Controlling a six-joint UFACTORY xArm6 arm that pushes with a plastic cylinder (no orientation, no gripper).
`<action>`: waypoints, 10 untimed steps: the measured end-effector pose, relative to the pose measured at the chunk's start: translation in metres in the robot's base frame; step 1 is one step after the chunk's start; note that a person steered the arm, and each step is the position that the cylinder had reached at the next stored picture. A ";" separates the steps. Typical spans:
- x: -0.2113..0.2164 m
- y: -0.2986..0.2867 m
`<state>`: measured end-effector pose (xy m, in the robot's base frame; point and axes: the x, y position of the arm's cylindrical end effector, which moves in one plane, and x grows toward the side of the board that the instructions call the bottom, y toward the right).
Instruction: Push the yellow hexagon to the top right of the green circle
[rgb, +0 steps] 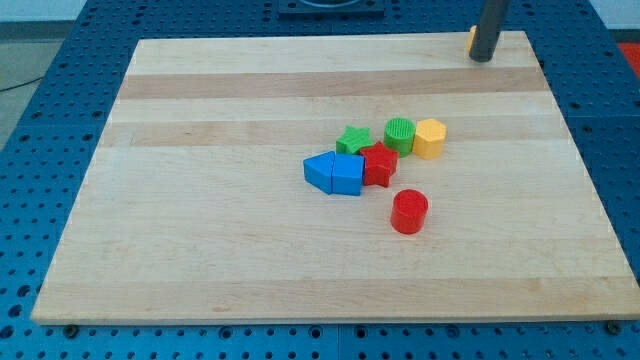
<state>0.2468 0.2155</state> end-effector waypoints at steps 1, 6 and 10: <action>0.022 0.000; 0.195 -0.116; 0.167 -0.054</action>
<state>0.4142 0.1613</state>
